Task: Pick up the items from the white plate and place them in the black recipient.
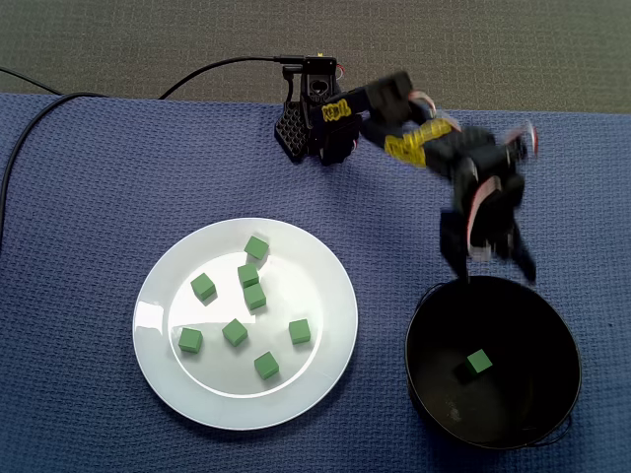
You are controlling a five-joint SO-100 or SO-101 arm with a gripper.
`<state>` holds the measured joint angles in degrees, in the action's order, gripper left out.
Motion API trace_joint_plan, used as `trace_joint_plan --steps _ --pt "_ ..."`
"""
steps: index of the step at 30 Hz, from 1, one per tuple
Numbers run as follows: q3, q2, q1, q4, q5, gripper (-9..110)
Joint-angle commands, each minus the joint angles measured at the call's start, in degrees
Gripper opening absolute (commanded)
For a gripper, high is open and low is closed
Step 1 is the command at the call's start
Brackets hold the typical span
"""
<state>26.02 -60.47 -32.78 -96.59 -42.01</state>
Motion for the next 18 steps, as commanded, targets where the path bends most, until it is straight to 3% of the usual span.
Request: trace_joint_plan --steps 1,8,14,18 --pt "0.44 -17.93 4.92 -7.47 -7.03 30" --pt "19.69 -37.79 25.22 -14.06 -6.94 31" --pt "44.65 -48.08 46.23 -16.70 -19.42 30" --pt "61.17 -49.83 54.58 -12.74 -27.60 31"
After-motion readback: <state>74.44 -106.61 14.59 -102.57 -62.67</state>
